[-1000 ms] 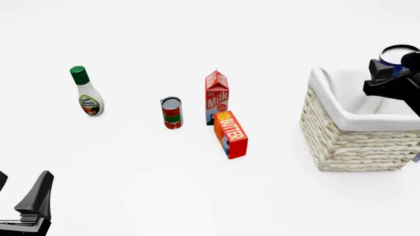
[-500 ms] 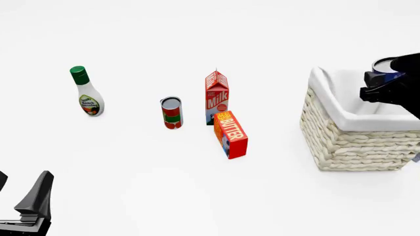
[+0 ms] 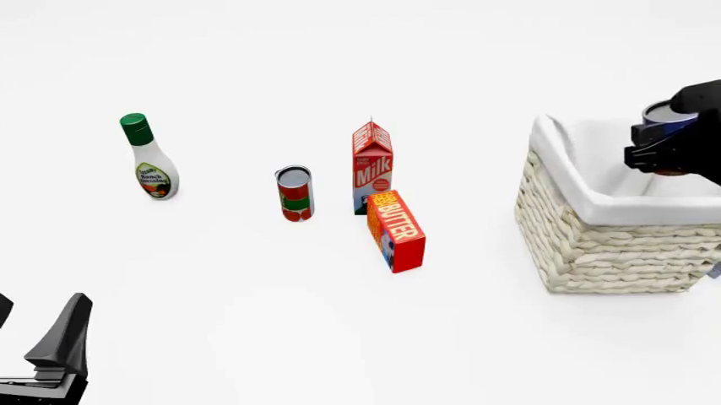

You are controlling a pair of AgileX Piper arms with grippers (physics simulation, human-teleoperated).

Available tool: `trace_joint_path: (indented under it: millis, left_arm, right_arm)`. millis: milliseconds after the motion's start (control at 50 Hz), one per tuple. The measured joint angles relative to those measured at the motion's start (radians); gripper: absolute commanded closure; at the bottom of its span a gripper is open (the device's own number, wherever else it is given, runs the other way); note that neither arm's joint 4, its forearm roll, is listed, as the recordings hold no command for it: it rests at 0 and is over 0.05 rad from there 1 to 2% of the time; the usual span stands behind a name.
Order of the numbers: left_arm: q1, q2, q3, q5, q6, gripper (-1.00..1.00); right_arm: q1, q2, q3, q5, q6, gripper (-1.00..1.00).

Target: Pick the alphabet soup and place it in the basket.

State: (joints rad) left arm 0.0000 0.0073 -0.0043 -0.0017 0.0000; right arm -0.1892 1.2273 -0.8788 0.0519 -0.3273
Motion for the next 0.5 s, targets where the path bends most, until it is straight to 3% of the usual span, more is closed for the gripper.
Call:
trace_joint_path:
  millis: [500]
  left_arm:
    - [0.000,0.000,0.000,0.000,0.000,-1.00]
  right_arm:
    - [0.001,0.135,-0.088,0.059,-0.050,1.00]
